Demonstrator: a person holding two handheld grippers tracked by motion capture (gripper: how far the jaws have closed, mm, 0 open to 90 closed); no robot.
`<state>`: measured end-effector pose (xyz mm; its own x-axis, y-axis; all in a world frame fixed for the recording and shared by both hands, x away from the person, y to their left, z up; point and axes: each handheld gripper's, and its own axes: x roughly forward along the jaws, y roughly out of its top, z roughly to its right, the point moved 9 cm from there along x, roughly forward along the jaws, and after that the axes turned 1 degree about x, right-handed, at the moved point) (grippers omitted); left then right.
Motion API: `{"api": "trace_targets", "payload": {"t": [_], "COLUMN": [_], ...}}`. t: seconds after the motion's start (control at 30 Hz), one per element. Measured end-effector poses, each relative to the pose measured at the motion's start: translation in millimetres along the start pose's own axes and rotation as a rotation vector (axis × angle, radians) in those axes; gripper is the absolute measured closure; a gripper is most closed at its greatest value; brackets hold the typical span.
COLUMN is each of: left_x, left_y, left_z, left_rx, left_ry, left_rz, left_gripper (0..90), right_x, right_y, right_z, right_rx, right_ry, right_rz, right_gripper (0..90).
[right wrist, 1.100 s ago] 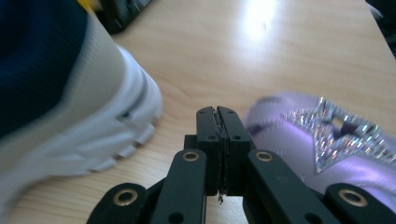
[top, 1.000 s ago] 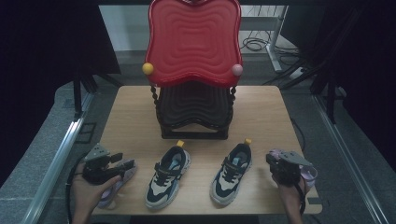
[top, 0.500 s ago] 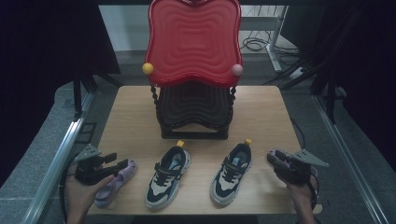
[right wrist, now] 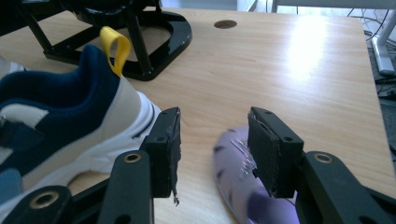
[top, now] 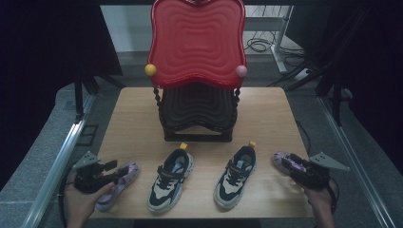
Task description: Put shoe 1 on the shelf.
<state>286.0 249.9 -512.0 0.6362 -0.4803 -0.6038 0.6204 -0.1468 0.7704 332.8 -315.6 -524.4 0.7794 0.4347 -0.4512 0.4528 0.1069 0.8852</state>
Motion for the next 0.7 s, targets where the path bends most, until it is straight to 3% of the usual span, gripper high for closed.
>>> {"api": "trace_targets", "payload": {"t": [0.2, 0.37, 0.5, 0.7], "left_x": [-13.8, -30.5, -36.8, -42.2], "left_y": [-5.0, -12.9, -23.0, -41.4], "left_z": [-1.8, -11.3, -20.7, -22.7], "left_rx": [-0.005, -0.050, -0.065, -0.065], "left_ry": [-0.001, -0.009, 0.007, -0.007], "left_rz": [0.035, 0.081, 0.077, 0.058], "left_gripper": [42.0, 42.4, 42.5, 44.7], "right_x": [-14.4, -28.8, -36.0, -42.1], "right_y": [-7.2, -8.6, -12.6, -18.9], "right_z": [15.2, 22.1, 23.7, 27.1], "right_rx": [0.015, 0.017, 0.019, 0.030], "right_ry": [-0.010, -0.022, -0.024, -0.034], "right_rz": [-0.010, 0.001, 0.002, 0.001], "right_gripper": [54.8, 54.9, 54.9, 54.9]}}
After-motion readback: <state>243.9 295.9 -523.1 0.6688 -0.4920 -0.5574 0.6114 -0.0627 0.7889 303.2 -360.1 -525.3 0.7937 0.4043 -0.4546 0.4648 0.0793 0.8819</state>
